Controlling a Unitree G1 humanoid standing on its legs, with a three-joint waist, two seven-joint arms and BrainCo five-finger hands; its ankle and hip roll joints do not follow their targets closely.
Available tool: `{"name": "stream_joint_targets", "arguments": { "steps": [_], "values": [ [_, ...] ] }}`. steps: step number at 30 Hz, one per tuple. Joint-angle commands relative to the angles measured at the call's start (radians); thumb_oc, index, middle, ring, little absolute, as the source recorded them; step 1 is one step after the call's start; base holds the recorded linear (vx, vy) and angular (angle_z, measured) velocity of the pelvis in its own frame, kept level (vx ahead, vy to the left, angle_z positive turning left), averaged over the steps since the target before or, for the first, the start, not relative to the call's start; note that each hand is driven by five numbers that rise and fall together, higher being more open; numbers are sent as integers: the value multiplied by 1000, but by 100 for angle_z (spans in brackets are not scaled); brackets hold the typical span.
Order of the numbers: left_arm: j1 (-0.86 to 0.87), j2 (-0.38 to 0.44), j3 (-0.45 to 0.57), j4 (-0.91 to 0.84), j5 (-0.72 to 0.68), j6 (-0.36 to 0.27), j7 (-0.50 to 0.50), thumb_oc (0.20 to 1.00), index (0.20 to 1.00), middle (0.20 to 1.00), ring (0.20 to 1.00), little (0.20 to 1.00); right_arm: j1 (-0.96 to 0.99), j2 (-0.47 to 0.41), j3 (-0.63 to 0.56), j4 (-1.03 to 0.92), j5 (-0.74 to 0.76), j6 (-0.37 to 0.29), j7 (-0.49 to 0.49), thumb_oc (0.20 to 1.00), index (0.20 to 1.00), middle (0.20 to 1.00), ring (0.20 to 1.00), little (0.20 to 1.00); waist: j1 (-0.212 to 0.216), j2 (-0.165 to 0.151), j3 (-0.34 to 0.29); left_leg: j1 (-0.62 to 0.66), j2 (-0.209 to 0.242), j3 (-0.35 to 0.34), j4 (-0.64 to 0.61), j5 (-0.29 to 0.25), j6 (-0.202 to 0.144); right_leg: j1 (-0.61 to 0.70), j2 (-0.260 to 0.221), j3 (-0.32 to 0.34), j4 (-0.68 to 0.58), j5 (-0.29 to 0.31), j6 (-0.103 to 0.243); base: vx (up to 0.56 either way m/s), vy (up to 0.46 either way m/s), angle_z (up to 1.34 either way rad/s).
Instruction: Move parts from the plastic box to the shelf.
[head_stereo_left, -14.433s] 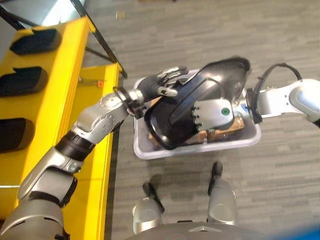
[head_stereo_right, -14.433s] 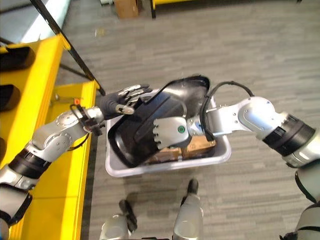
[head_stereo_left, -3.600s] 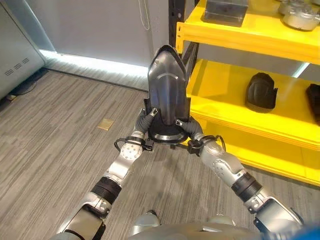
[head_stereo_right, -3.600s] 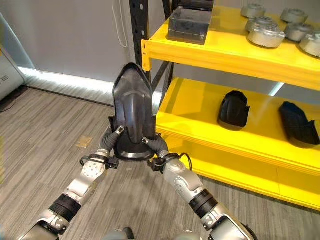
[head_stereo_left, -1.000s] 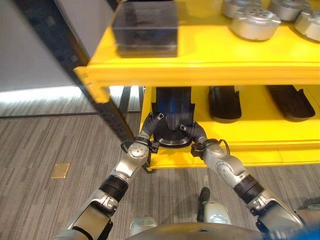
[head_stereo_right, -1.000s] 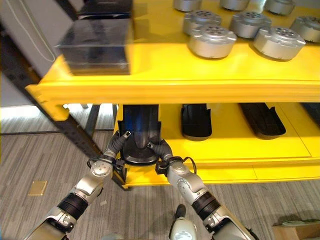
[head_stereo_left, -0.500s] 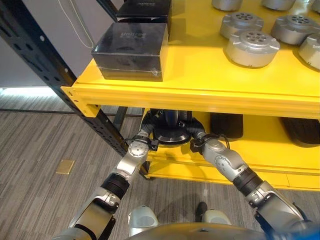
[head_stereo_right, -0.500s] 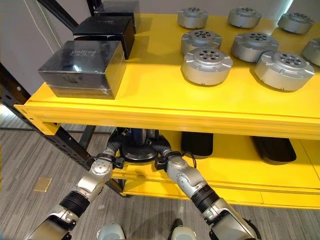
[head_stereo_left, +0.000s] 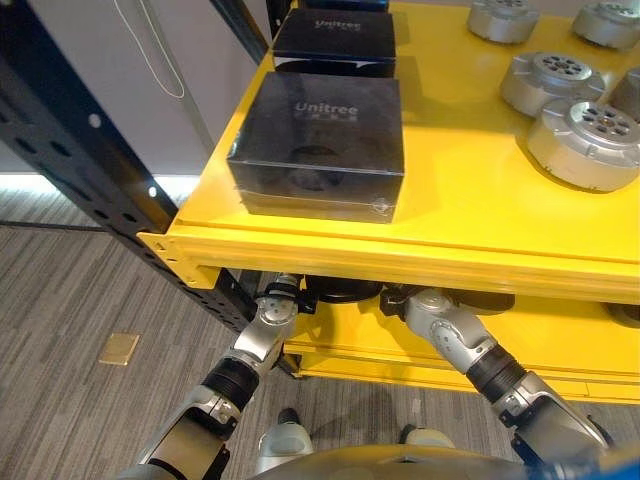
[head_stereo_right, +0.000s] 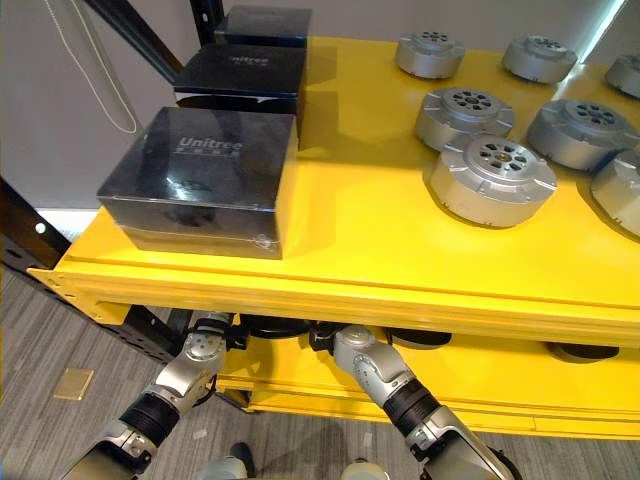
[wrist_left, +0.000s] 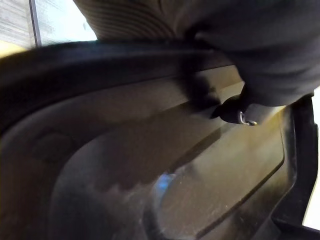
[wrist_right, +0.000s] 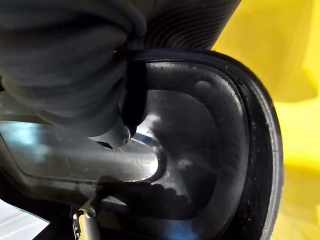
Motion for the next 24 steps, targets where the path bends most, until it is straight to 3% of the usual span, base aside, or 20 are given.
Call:
{"name": "stream_joint_targets", "arguments": {
  "steps": [1,11,19,24],
  "values": [
    [-53,-7,-57,-63,38,-29,-30,200,200,200,200,200,-99,70,6,-42,-12,-65,32,200,200,200,200,200,7,-2,3,0,24,-6,41,-50,-18,-48,59,22,48,-18,-53,0,0,0],
    [-125,-28,-83,-16,45,-7,-15,200,200,200,200,200,-169,82,3,3,-30,-60,-19,200,200,200,200,200,-1,12,49,-61,42,-15,91,-48,-26,-102,70,27,103,-42,-71,-60,-2,-3],
    [-165,-57,-105,41,48,-16,25,200,200,200,200,200,-200,81,14,19,-41,-49,-7,200,200,200,200,200,-18,15,69,-82,50,-5,121,-57,-25,-125,72,43,122,-50,-76,-27,9,-6],
    [-266,-46,-120,83,33,-34,32,200,200,200,200,200,-323,83,12,42,-27,-35,-24,200,200,200,200,200,-25,29,130,-150,62,-7,158,-64,-30,-212,74,58,193,-77,-81,-167,38,-13]
  ]
}}
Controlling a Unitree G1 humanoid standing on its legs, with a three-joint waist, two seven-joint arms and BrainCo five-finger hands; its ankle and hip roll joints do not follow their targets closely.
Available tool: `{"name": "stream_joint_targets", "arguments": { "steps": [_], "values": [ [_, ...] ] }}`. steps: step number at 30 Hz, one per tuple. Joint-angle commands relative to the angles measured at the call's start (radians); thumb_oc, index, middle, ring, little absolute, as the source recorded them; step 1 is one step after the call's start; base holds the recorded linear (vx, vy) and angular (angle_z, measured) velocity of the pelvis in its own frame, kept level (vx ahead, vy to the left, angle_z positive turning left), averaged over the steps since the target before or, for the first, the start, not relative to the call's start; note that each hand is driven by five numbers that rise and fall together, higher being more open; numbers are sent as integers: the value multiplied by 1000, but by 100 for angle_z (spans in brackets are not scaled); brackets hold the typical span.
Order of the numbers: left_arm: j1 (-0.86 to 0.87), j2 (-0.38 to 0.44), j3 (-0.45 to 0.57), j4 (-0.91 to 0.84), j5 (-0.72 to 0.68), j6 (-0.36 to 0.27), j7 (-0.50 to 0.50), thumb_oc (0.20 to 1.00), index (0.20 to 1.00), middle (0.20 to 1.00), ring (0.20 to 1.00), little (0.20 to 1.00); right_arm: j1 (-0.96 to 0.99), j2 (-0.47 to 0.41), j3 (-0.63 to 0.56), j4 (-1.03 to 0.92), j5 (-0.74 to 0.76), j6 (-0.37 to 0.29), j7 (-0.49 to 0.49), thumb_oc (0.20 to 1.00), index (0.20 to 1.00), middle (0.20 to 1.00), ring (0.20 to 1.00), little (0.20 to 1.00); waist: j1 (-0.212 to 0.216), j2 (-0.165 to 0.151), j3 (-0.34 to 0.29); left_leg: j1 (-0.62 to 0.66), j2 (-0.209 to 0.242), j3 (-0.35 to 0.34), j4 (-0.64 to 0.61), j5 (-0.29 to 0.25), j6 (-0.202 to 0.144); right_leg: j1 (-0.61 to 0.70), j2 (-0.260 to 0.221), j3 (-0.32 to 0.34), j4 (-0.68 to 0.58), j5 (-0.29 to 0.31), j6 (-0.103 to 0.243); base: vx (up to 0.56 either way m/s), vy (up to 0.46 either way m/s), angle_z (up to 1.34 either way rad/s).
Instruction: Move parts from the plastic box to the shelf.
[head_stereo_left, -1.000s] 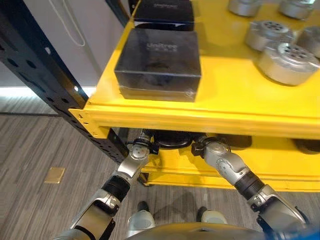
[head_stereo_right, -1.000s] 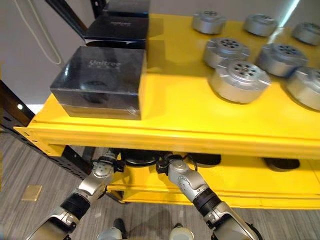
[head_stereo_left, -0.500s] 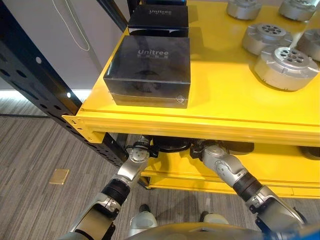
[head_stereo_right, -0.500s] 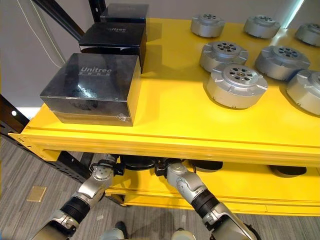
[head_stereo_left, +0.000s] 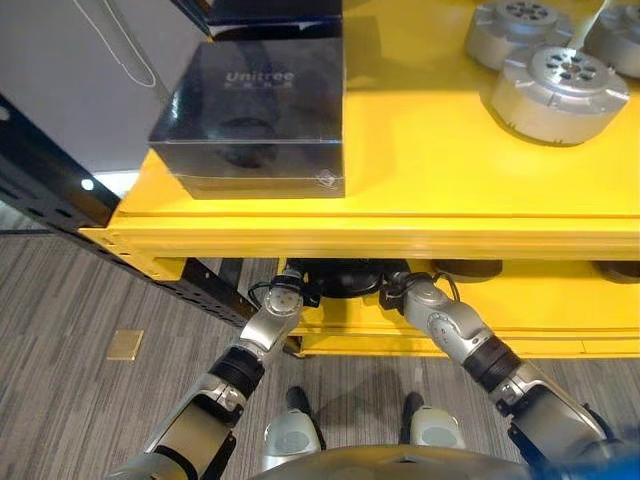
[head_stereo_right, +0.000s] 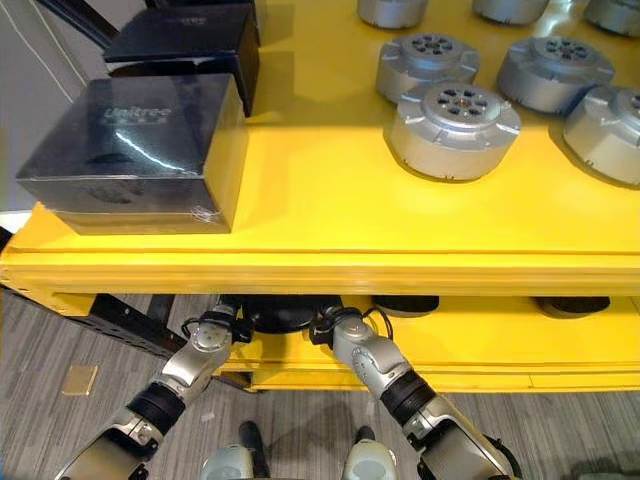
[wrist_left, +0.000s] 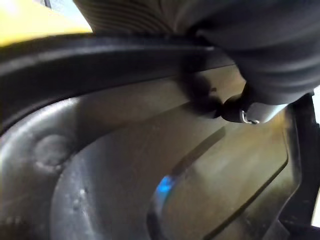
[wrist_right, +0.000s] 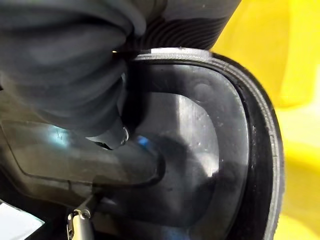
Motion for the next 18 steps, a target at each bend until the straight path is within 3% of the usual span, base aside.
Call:
{"name": "stream_joint_targets", "arguments": {
  "steps": [1,6,11,18],
  "values": [
    [-148,-25,-105,0,27,-77,-18,200,200,200,200,200,-207,83,-1,-48,-26,-32,1,200,200,200,200,200,4,-17,52,-33,17,-30,89,-67,-26,-23,66,-7,48,-61,-57,-292,44,-5],
    [-241,-10,-115,31,4,-72,-4,200,200,200,200,200,-301,56,-11,6,17,-41,9,200,200,200,200,200,6,-4,115,-110,26,-30,135,-66,-27,-121,58,-9,141,-78,-59,-204,27,-3],
    [-289,-11,-116,74,6,-82,42,200,200,200,200,200,-333,47,-14,36,18,-46,23,200,200,200,200,200,6,-9,140,-139,22,-44,188,-95,-32,-142,50,-6,197,-116,-60,-34,7,4],
    [-328,-10,-105,91,-5,-66,74,200,200,200,200,200,-370,49,-9,49,21,-40,8,200,200,200,200,200,14,-13,163,-163,18,-50,208,-99,-31,-168,48,-9,218,-117,-60,-38,-8,1]
  ]
}}
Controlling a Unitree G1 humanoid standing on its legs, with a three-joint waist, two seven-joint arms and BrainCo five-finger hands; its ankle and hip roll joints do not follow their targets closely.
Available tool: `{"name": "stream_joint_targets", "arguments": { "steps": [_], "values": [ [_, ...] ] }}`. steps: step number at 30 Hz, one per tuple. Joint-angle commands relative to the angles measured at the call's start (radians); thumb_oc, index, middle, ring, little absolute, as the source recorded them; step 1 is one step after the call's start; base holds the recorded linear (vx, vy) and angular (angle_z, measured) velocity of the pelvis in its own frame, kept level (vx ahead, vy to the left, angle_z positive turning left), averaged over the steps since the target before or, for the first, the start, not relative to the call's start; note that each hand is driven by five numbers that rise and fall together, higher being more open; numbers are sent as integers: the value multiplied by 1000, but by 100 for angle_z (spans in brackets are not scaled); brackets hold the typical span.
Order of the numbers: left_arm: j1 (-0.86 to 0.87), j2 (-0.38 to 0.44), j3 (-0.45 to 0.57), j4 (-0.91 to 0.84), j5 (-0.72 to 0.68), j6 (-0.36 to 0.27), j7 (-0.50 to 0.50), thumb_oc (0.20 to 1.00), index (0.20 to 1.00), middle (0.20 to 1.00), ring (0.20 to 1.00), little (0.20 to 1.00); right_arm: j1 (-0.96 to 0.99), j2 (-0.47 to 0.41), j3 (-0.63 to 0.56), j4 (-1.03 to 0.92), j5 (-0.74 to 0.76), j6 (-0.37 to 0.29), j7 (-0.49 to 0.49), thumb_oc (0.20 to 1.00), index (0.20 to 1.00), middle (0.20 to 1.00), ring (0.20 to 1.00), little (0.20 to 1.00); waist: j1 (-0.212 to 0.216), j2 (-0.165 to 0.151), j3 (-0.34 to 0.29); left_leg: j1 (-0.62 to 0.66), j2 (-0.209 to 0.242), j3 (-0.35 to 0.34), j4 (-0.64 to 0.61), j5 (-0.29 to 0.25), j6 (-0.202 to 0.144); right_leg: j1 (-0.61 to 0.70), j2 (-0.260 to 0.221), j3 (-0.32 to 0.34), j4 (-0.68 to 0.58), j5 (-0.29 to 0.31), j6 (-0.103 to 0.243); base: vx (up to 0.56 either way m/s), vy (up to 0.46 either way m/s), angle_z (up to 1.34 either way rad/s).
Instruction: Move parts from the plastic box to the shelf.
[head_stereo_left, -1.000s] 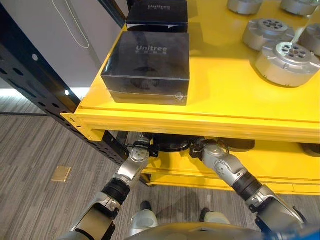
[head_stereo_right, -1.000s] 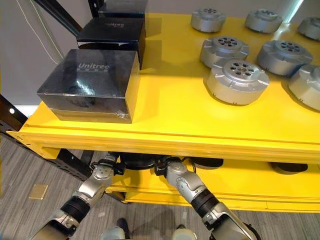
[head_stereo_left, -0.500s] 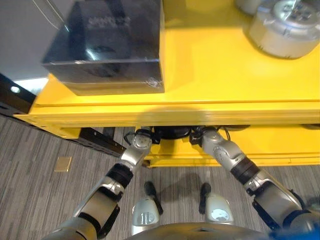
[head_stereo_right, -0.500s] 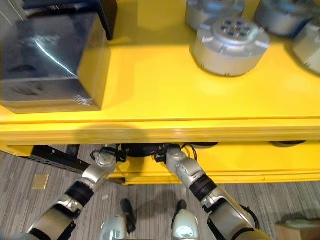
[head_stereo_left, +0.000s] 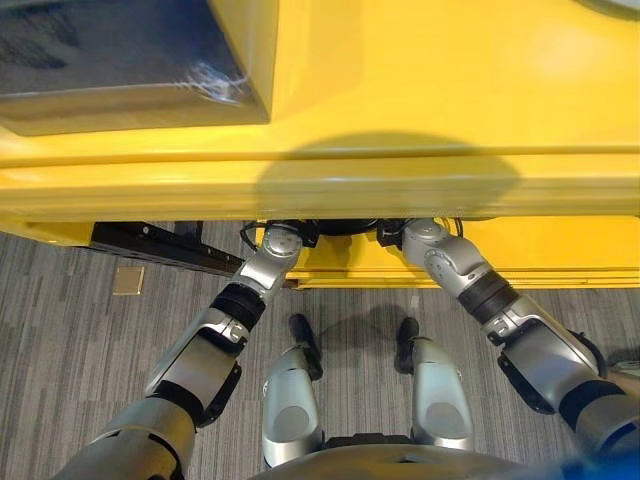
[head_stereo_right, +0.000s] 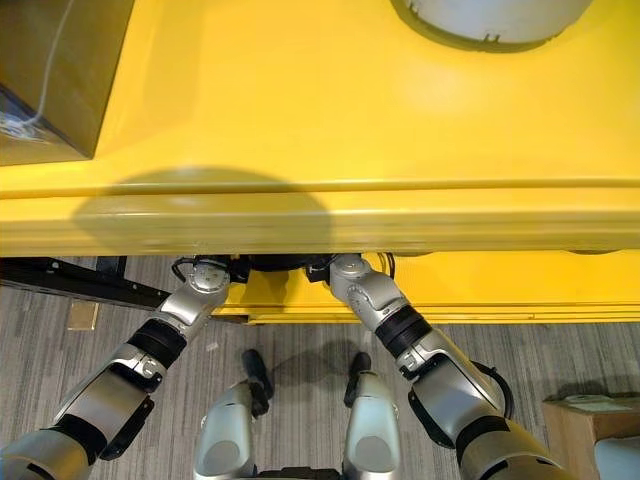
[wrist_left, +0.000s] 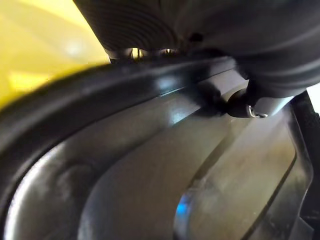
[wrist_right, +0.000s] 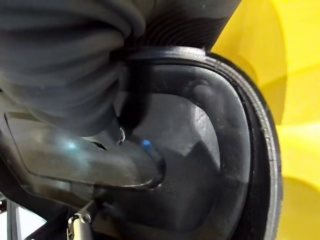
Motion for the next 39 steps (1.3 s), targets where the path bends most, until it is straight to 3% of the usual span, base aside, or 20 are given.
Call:
{"name": "stream_joint_targets", "arguments": {
  "steps": [1,4,5,6,7,8,13,16,23,39],
  "values": [
    [-81,-60,-88,-12,4,-15,11,200,200,200,200,200,-124,71,17,-13,21,-33,18,200,200,200,200,200,14,-20,9,15,-30,-19,66,-99,-13,45,63,-24,-16,-46,-7,-47,-2,1],
    [-81,-65,-82,1,8,-16,11,200,200,200,200,200,-135,79,21,10,18,-29,13,200,200,200,200,200,18,-19,15,17,-35,-19,65,-100,-11,47,60,-26,-16,-46,-7,-15,0,0],
    [-79,-65,-81,4,9,-12,13,482,482,482,482,482,-138,81,22,18,18,-29,10,200,200,200,200,200,19,-19,16,18,-36,-19,66,-101,-11,48,59,-27,-15,-46,-7,0,0,0],
    [-78,-63,-80,8,10,-12,17,793,793,793,793,793,-139,81,22,27,6,-33,11,548,548,548,548,548,21,-18,16,19,-38,-20,65,-101,-9,49,57,-28,-13,-46,-6,0,0,0],
    [-77,-63,-80,10,11,-12,21,1000,1000,1000,1000,1000,-139,81,23,28,4,-34,7,548,548,548,548,548,21,-18,16,20,-38,-20,65,-101,-9,48,56,-28,-13,-46,-6,0,0,0],
    [-77,-64,-80,13,10,-11,23,1000,1000,1000,1000,1000,-140,82,25,30,2,-38,-7,1000,1000,1000,1000,1000,21,-19,16,22,-39,-19,64,-101,-8,48,55,-27,-11,-46,-5,-10,5,3],
    [-78,-66,-76,20,-1,1,43,1000,1000,1000,1000,1000,-142,76,14,26,0,-62,-20,1000,1000,1000,1000,1000,19,-21,17,32,-44,-16,59,-102,-7,55,55,-24,-17,-43,-3,-7,4,2],
    [-81,-59,-70,18,40,18,120,1000,1000,1000,1000,1000,-143,79,2,4,-32,-88,-56,1000,1000,1000,1000,1000,18,-22,15,49,-46,-14,46,-101,-7,71,54,-23,-32,-39,0,1,2,1],
    [-83,-34,-51,-14,172,2,306,1000,1000,1000,1000,1000,-126,82,-48,-106,-189,-250,-224,1000,1000,1000,1000,1000,14,-16,-1,74,-40,2,17,-83,0,93,61,-28,-65,-20,-7,-23,-5,1],
    [-44,-57,-32,-56,163,27,316,1000,1000,1000,1000,1000,-127,60,-94,-263,-553,-235,-377,1000,1000,1000,1000,1000,-8,-4,-32,114,-38,17,14,-102,8,137,67,-22,-77,-35,-7,38,9,-3]
  ]
}}
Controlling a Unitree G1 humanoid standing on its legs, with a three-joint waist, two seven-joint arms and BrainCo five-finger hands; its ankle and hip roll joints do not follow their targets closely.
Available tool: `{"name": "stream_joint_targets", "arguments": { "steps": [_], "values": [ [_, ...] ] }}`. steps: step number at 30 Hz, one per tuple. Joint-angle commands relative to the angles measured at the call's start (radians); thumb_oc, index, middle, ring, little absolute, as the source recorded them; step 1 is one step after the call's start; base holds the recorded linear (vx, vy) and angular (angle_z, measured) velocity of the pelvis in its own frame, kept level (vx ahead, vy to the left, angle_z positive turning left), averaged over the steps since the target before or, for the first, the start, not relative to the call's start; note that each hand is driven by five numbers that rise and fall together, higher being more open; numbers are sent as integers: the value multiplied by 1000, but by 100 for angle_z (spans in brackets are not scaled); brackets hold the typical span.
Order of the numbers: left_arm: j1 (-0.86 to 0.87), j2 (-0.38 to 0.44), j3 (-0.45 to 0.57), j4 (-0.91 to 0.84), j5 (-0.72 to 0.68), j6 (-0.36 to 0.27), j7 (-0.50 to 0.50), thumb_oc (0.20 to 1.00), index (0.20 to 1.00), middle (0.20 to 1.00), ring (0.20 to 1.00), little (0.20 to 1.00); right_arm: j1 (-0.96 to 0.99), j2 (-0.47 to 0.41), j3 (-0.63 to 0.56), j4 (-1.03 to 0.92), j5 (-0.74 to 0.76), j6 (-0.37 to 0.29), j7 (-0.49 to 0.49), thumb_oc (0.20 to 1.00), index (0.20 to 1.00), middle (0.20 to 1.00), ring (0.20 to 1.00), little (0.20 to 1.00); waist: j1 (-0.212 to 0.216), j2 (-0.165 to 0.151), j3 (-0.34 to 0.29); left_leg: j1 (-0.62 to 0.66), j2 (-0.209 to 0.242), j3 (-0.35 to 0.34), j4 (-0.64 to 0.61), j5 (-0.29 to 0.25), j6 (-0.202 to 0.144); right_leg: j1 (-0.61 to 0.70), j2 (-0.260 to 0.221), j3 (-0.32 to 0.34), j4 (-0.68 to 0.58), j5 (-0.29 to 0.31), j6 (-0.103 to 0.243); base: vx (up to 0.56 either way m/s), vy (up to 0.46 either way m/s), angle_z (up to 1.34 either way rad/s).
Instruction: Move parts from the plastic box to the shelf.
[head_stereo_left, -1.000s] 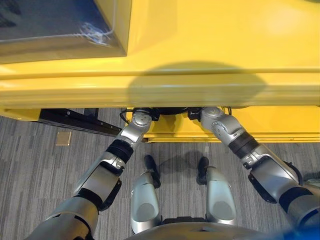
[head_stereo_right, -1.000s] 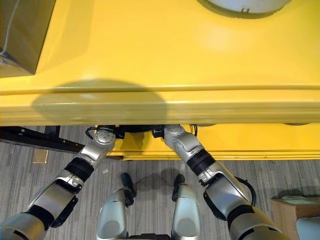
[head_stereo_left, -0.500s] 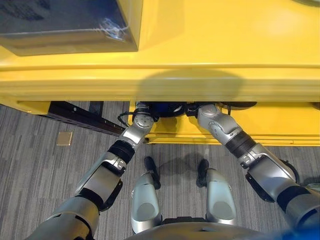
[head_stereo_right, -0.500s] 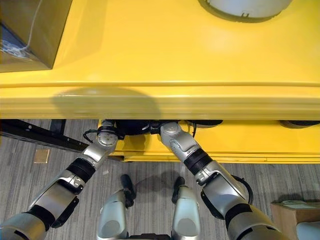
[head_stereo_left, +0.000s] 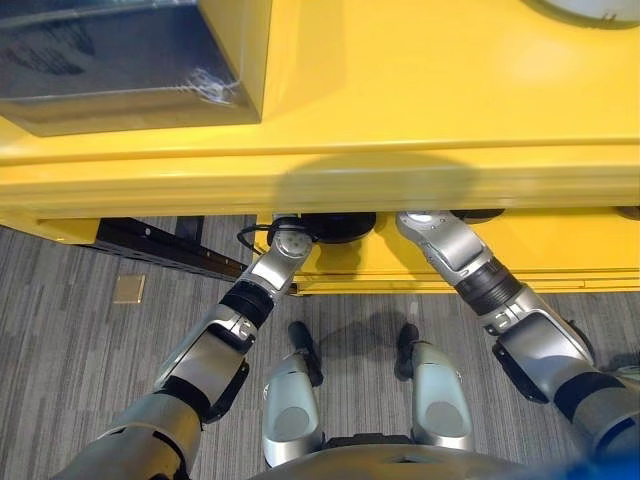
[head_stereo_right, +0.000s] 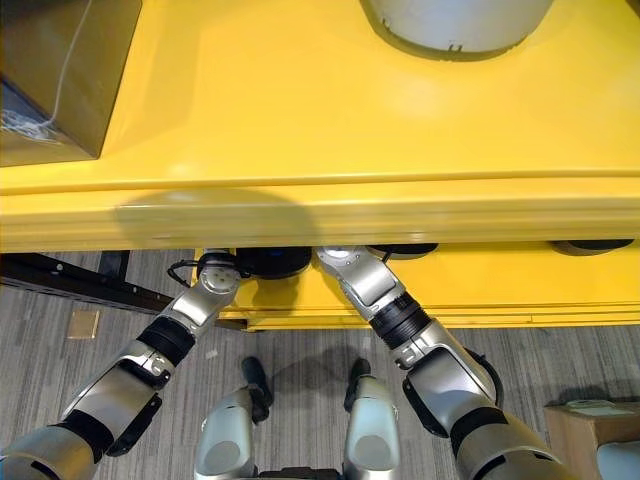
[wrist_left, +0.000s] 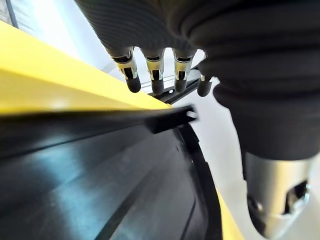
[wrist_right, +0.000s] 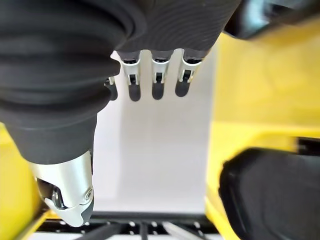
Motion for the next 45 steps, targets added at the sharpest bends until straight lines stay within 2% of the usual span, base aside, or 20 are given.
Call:
{"name": "stream_joint_targets", "arguments": {
  "steps": [1,5,6,10,15,18,21,23,29,34,36,38,42,45],
  "values": [
    [-27,-19,-18,-83,31,-33,43,1000,1000,1000,1000,1000,-86,48,-43,-55,-116,-48,-40,1000,1000,1000,1000,1000,0,-9,-29,36,-38,11,39,-110,13,57,62,-17,-49,-37,-4,0,0,0],
    [-9,-23,-4,-110,37,-75,88,1000,1000,1000,1000,1000,-86,41,-50,-86,-206,-99,-46,1000,1000,1000,1000,1000,-2,-7,-33,46,-40,9,31,-110,13,68,67,-13,-60,-38,-5,10,0,0],
    [0,-22,5,-125,46,-100,128,1000,1000,1000,1000,1000,-81,39,-52,-109,-237,-114,-41,1000,1000,1000,1000,1000,-2,-8,-36,50,-41,8,28,-111,13,74,68,-12,-64,-38,-4,42,0,-1],
    [45,-7,50,-190,88,-143,201,1000,1000,1000,1000,1000,-39,30,-57,-210,-275,-99,-11,1000,1000,1000,1000,1000,1,-11,-54,71,-49,-1,4,-109,10,98,70,-11,-92,-35,1,55,-12,-1],
    [142,28,99,-309,128,-142,212,1000,1000,1000,1000,1000,62,-8,-66,-293,-271,-60,37,1000,1000,1000,1000,1000,13,-13,-79,96,-53,-9,-31,-99,5,127,71,-19,-132,-23,4,49,-25,1],
    [280,55,161,-452,191,-126,219,1000,1000,1000,1000,1000,225,-53,-84,-379,-294,-71,39,1000,1000,1000,1000,1000,20,-18,-109,124,-57,-17,-56,-95,2,166,69,-24,-172,-13,13,78,-44,8],
    [324,66,179,-491,222,-122,217,1000,1000,1000,1000,1000,277,-67,-92,-399,-306,-85,40,1000,1000,1000,1000,1000,20,-19,-121,133,-59,-19,-66,-92,1,177,68,-24,-185,-9,15,32,-15,3],
    [404,121,202,-564,326,-115,171,1000,1000,1000,1000,1000,371,-115,-106,-436,-378,-124,42,1000,1000,1000,1000,1000,20,-19,-146,151,-62,-16,-82,-89,-1,201,65,-26,-212,0,23,42,-20,-1],
    [486,166,226,-625,366,-162,146,1000,1000,1000,1000,1000,441,-171,-109,-485,-449,-142,44,1000,1000,1000,1000,1000,20,-17,-180,170,-66,-10,-95,-91,0,228,62,-27,-243,10,31,2,3,-1],
    [549,184,239,-670,310,-207,71,1000,1000,1000,1000,1000,483,-214,-99,-496,-422,-131,64,1000,1000,1000,1000,1000,22,-24,-206,190,-71,-5,-100,-103,3,261,63,-30,-268,13,36,1,18,-2],
    [577,181,234,-704,236,-271,-33,1000,1000,1000,1000,1000,522,-236,-95,-499,-400,-144,105,1000,1000,1000,1000,1000,16,-31,-216,199,-77,-1,-101,-111,9,275,65,-22,-282,15,38,-26,66,-2],
    [592,182,231,-726,229,-290,-55,1000,1000,1000,1000,1000,552,-250,-100,-512,-402,-157,124,1000,1000,1000,1000,1000,10,-33,-219,205,-81,3,-103,-119,11,281,64,-18,-285,15,42,-20,78,-4],
    [634,196,230,-776,223,-304,-99,1000,1000,1000,1000,1000,633,-298,-116,-543,-399,-227,183,1000,1000,1000,1000,1000,-7,-37,-229,218,-98,16,-121,-125,25,279,62,-1,-307,36,56,-47,142,-3],
    [647,206,230,-781,181,-284,-132,1000,1000,1000,1000,1000,655,-317,-120,-553,-399,-269,251,1000,1000,1000,1000,1000,-13,-41,-230,229,-110,18,-130,-135,29,280,56,8,-315,39,69,-44,158,-11]
  ]
}}
